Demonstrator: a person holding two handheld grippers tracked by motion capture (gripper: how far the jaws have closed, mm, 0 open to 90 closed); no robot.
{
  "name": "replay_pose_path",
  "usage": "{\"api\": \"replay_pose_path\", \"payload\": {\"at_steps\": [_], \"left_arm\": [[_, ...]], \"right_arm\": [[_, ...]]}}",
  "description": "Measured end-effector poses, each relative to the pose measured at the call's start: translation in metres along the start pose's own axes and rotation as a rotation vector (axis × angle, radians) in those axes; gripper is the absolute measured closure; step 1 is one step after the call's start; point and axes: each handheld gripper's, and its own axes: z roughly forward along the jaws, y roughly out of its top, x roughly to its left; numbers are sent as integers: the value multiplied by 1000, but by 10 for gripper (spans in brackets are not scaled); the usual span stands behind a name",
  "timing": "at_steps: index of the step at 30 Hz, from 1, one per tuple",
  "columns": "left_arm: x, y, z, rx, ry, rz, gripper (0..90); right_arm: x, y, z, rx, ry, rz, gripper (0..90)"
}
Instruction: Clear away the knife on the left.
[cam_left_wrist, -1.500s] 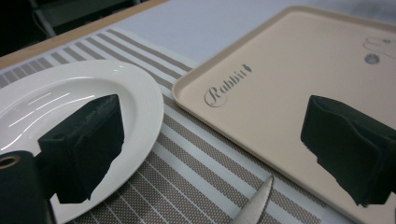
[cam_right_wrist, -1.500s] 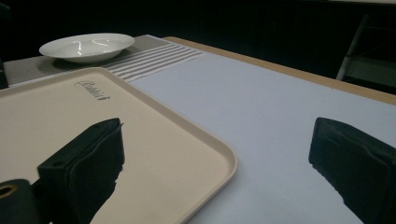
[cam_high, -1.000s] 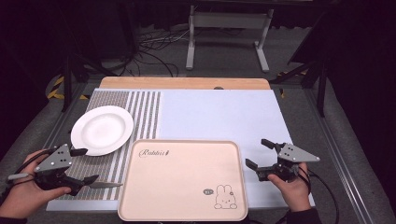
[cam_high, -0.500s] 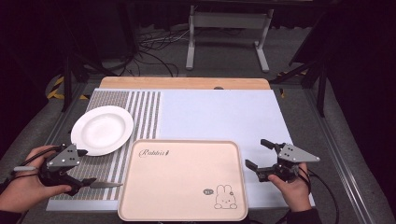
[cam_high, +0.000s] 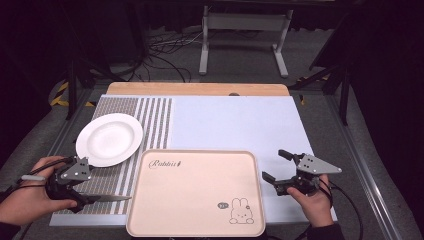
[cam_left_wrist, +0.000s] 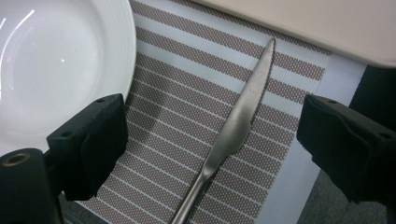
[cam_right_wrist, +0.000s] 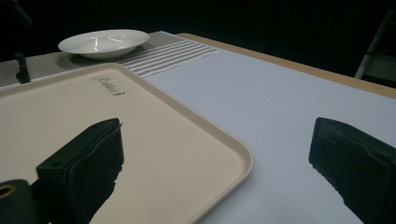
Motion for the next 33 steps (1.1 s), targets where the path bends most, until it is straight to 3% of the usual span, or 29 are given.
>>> {"api": "replay_pose_path", "payload": {"at_steps": [24, 29, 33], "left_arm": [[1, -2, 11, 149, -52, 65, 152], [4, -7, 17, 173, -57, 102, 179], [6, -11, 21, 210, -85, 123, 219]], "right_arm": [[0, 1, -1, -9, 4, 0, 37], [1, 1, -1, -9, 6, -2, 37], [2, 1, 0, -7, 9, -6, 37]]}}
